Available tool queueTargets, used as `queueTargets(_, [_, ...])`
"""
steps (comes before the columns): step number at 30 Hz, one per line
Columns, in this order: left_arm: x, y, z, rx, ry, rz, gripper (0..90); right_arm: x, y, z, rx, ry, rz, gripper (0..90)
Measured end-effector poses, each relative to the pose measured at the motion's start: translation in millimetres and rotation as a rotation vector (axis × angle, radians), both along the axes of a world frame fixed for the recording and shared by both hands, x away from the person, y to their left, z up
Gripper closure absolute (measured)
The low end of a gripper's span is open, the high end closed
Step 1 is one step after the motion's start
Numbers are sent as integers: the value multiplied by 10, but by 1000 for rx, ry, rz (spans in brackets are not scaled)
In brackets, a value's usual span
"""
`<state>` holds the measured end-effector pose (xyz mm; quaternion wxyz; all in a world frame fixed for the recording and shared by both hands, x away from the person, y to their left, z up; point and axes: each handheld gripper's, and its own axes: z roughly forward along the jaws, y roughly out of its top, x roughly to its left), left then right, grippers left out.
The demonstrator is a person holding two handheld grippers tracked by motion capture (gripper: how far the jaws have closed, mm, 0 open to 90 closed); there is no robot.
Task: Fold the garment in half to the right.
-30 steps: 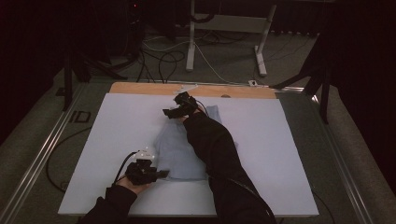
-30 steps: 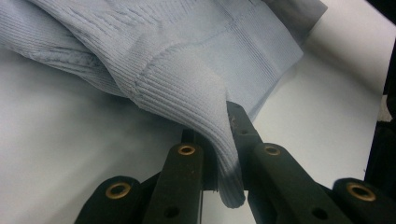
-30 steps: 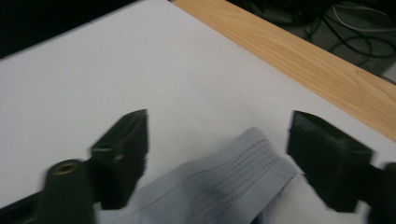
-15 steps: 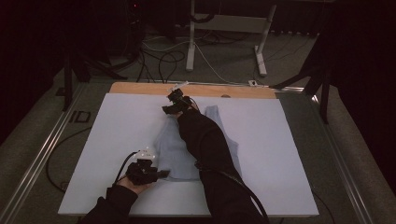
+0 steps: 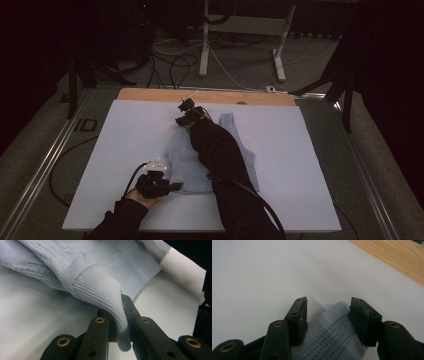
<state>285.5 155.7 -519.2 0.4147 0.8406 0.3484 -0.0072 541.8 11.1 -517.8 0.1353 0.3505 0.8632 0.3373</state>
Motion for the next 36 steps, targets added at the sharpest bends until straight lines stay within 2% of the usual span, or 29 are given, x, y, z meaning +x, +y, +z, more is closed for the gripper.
queueTargets(3, [3,-4,-8,1,2,-9,864,-7,15,-41,-36,1,13,496])
queueTargets(6, [-5,-13,-4,3,1,-8,865,-40,45,-36,-105,-44,20,572])
queueTargets(12, [-9,-13,-7,9,-1,-5,865,-57,50,-26,-165,-87,19,760])
queueTargets(14, [0,-6,-9,5,3,-5,865,-55,56,-25,-175,-97,19,798])
queueTargets(18, [2,-4,-18,6,4,-1,864,-45,46,-5,-164,-76,21,866])
queueTargets(23, [10,-2,-22,5,7,0,864,-73,60,45,-157,-105,18,875])
queueTargets(34, [-6,-16,9,6,-6,11,865,-107,-34,323,-109,-140,29,878])
queueTargets(36, [-9,-23,23,7,-10,9,865,-116,-66,391,-89,-140,27,879])
